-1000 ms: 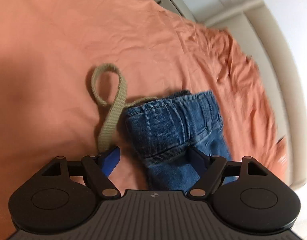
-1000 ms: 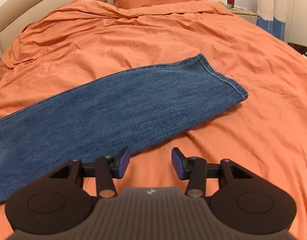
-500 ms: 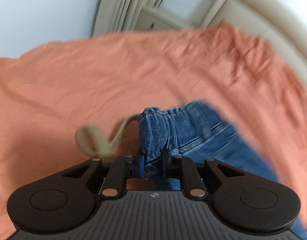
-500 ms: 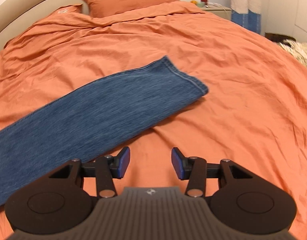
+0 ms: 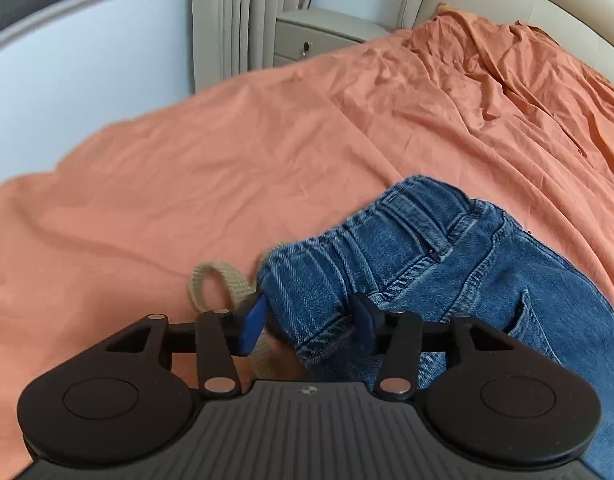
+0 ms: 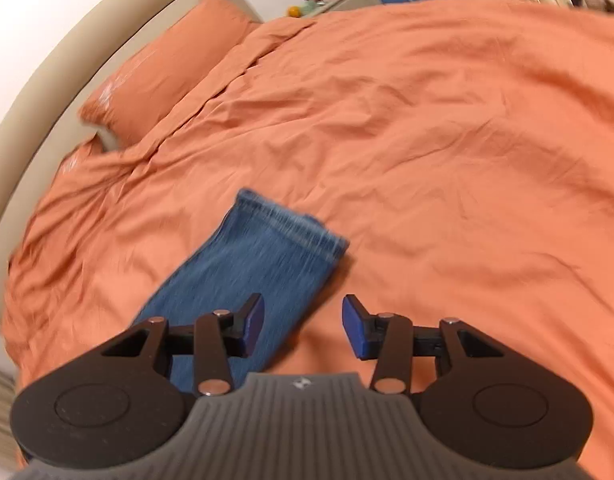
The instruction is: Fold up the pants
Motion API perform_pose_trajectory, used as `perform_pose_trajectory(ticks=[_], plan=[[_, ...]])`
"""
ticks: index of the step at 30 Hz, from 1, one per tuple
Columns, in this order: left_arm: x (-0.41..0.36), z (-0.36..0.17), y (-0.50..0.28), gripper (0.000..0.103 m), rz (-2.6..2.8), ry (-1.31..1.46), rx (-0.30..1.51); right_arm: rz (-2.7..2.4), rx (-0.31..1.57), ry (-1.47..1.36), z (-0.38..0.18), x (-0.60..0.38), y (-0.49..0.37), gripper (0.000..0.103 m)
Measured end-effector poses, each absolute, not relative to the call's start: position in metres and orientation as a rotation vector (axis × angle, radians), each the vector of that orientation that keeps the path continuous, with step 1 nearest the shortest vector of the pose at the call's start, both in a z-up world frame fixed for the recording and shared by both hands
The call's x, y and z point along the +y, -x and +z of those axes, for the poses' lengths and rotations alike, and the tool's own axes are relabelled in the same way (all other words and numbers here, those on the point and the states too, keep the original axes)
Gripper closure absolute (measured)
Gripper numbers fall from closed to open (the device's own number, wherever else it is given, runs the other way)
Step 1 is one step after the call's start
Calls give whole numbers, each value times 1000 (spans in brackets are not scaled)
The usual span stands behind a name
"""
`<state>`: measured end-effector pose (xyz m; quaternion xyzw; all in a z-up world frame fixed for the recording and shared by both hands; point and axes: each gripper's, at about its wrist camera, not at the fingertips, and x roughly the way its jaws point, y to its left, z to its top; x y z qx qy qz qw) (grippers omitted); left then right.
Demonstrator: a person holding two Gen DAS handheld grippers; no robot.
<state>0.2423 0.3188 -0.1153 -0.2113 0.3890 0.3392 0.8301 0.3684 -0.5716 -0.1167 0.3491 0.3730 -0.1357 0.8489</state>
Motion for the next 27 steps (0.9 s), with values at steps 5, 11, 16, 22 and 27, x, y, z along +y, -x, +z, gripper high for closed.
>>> perform_pose_trajectory(ticks=[5,11,16,22,27], plan=[[300,-102,-248,45,724,384,792,-309,816,-802,-148,-591,-399,72],[289,-118,-273,60,736,295,888,-237,816,-754,-128,-593,-424,103],[293,-140,-285,63,767,277,951,-231,895,-633,-101,-580,-459,103],[297,-139,-289,64,751,280,979,42,554,-606,-6,-553,-468,103],[296,-142,-288,64,751,274,970,-133,746,-579,-69,-579,-472,103]])
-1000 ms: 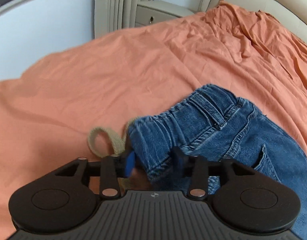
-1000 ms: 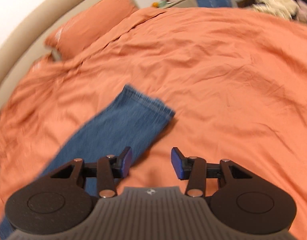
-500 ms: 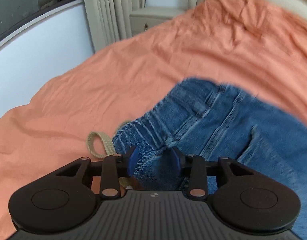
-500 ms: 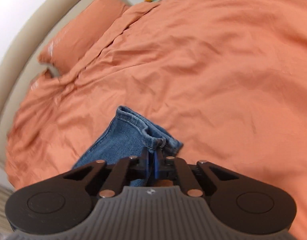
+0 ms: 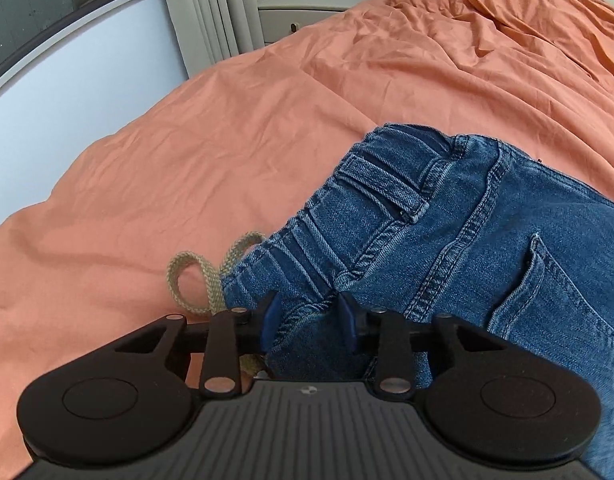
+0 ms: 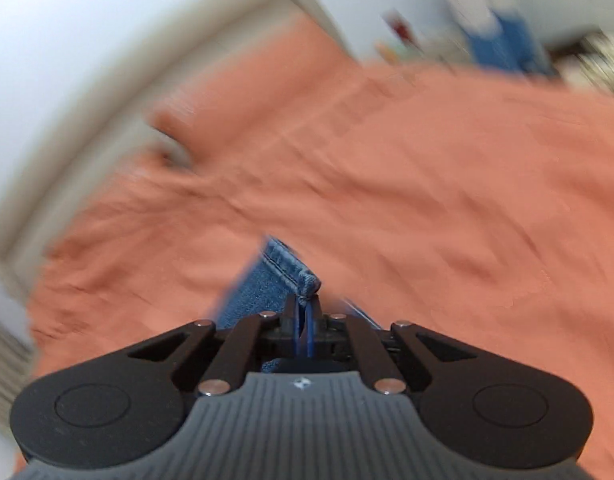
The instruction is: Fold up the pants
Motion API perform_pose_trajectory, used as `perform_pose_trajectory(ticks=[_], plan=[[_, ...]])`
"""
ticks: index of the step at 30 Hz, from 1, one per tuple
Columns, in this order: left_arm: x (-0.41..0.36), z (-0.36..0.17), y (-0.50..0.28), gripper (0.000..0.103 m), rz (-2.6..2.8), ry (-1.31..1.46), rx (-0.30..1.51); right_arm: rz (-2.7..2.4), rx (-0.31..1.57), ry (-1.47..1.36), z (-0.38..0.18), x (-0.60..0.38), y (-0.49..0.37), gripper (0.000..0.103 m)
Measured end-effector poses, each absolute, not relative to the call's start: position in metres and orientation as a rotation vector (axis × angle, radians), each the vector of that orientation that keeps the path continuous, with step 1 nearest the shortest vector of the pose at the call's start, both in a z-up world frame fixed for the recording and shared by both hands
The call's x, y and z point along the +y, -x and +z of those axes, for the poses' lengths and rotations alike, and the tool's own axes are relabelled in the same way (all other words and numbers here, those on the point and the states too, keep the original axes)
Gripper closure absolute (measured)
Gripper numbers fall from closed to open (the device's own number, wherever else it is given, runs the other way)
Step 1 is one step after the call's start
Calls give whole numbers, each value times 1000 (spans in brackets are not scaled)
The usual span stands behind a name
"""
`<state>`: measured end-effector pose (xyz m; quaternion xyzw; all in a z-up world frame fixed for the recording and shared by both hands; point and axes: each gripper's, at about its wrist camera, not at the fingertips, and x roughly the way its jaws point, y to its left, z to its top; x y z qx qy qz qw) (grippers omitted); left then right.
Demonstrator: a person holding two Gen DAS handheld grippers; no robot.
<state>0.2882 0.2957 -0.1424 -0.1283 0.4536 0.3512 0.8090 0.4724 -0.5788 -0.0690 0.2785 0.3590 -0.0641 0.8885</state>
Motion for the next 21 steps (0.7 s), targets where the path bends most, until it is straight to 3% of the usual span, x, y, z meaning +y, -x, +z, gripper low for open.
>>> perform_pose_trajectory(ticks=[5,17,19,21], plan=[[293,-142,-290,64,756,256,979,-230,885,-618,-138,-596,-460,103],[291,-140,-286,63,745,245,956,-254,895,-600,-147,-595,-456,103],[292,-131,-281,61,733,256,937,-261,904,-613,-147,-596,-456,103],[290,-118,-276,47,727,251,905,-282,900,-637,-144,-601,-450,94]])
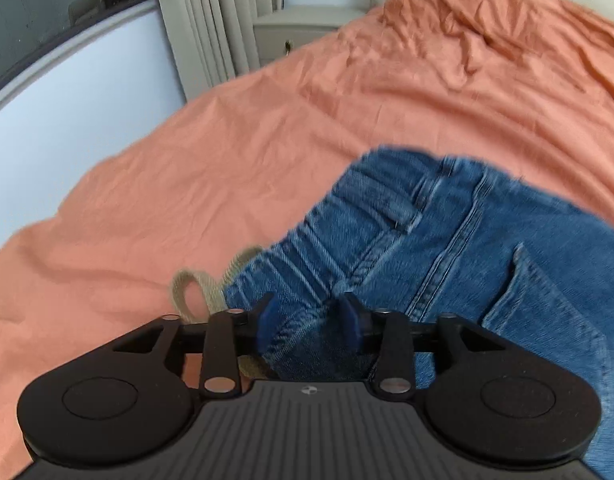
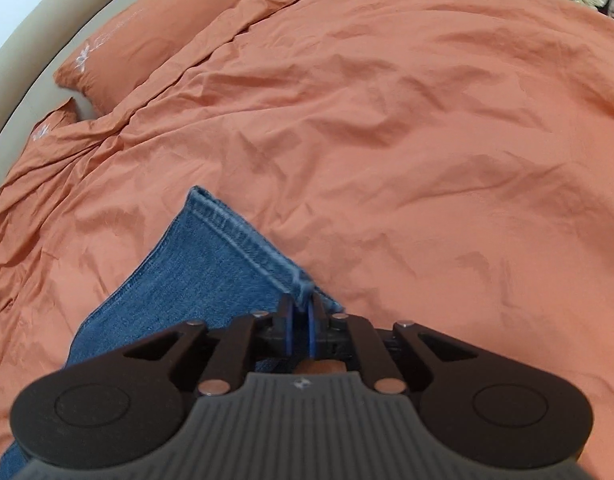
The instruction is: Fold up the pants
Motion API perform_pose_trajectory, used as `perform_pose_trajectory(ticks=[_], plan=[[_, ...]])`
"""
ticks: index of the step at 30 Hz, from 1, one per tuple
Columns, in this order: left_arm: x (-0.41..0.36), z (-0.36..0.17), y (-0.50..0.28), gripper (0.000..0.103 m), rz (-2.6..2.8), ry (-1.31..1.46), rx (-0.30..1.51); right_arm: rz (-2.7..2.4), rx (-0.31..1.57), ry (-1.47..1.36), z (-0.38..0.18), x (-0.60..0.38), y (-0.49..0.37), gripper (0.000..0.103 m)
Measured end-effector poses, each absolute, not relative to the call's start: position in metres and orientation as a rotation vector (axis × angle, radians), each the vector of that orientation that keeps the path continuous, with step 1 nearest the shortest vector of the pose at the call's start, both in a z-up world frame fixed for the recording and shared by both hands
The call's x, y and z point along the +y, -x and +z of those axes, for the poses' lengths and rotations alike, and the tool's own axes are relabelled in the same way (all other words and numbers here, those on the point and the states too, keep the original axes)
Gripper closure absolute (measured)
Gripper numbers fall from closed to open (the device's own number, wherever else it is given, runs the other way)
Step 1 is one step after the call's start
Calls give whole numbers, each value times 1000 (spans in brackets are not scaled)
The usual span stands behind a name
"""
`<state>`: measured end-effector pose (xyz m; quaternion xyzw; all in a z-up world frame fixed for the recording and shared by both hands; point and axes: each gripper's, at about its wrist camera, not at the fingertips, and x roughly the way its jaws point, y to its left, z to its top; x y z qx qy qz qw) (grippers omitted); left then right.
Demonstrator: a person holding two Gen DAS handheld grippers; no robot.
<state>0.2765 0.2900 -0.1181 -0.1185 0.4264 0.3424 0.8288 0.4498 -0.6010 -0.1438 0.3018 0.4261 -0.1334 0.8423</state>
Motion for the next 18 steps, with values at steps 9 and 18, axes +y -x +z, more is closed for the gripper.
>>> perform_pose_trajectory(ticks=[9,18], plan=[[231,-60,-307,45,464,200,839,-164,835,-1013,-168,-614,-414,56],[97,-57,-373,53,19,138,897,-145,742,-1252,-218,-630,-426,83]])
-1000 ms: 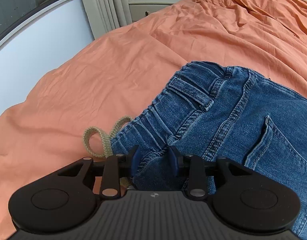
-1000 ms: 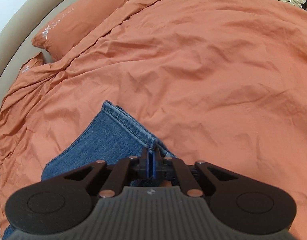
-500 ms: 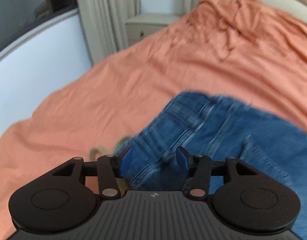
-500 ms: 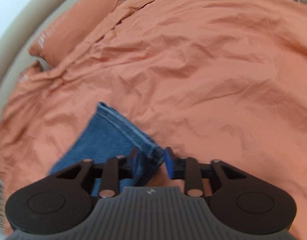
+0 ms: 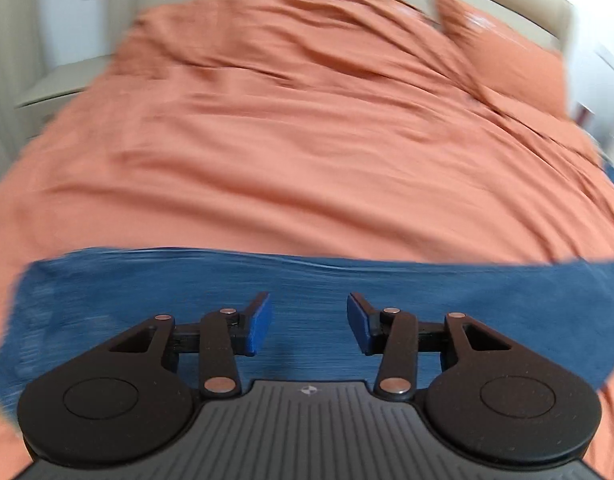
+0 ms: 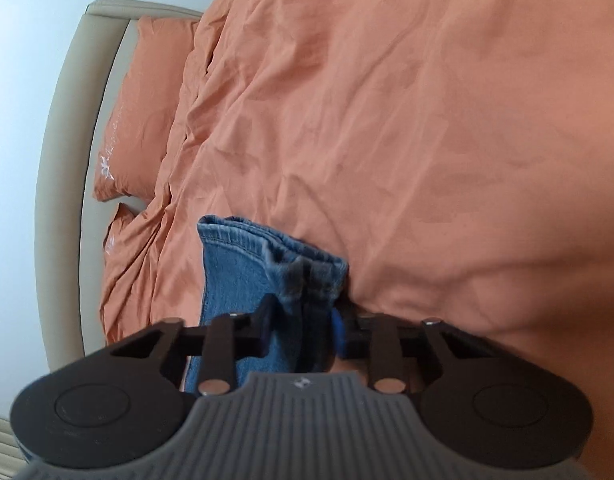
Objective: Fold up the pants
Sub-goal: 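Grasp the leg hems with the right tool and lift them toward the waistband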
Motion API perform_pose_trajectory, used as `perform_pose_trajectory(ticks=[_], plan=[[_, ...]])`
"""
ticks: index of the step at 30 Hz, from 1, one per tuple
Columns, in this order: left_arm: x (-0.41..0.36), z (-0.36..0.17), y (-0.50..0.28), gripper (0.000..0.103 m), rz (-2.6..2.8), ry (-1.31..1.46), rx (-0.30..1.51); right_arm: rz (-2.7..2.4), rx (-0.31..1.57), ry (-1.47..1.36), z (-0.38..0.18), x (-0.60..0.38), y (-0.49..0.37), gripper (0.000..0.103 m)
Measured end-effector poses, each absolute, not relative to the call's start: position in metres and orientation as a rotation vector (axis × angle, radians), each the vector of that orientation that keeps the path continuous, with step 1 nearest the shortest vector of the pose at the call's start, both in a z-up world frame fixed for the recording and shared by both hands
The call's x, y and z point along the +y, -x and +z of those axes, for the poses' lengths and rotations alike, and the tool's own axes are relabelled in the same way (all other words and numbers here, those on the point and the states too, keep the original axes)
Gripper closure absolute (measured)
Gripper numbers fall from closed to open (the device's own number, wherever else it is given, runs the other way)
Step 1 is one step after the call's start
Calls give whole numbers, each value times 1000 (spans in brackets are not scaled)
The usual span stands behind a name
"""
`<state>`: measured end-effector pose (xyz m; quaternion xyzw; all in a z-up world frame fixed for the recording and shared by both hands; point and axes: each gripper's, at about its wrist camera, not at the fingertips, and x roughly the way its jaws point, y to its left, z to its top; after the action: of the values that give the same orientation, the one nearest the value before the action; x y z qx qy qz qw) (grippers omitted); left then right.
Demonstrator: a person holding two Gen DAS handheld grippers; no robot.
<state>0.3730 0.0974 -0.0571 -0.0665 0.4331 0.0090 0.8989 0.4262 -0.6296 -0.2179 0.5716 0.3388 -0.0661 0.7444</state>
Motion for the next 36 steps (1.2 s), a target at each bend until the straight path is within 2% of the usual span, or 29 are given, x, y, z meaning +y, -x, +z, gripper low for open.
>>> perform_pose_trajectory(ticks=[3,5,8,13,15,27,33,36], plan=[[45,-70,-390,62,-111,68,927,-105,739,-1138,-201,-630,-432,95],[7,-83,-401,62,-207,2,941,-60,720,-1029,-182,-632,-434,102],[-43,-104,-414,63,-318,-68,951,-70,800,-885,-181,-627,-446,102],[-115,-141,-434,63,-418,-143,953,-32,794,-838,-177,-627,-450,102],[-138,-155,-447,66,-387,-186,951,-19,800,-821,-175,-627,-451,102],[-173,-175,-510,66,-302,-199,953,8,810,-699,-160,-623,-456,101],[-176,-153,-477,74,-334,-200,947,-6,808,-666,-143,-616,-458,101],[-180,-151,-440,74,-391,-218,972,-2,790,-639,-126,-610,-458,101]])
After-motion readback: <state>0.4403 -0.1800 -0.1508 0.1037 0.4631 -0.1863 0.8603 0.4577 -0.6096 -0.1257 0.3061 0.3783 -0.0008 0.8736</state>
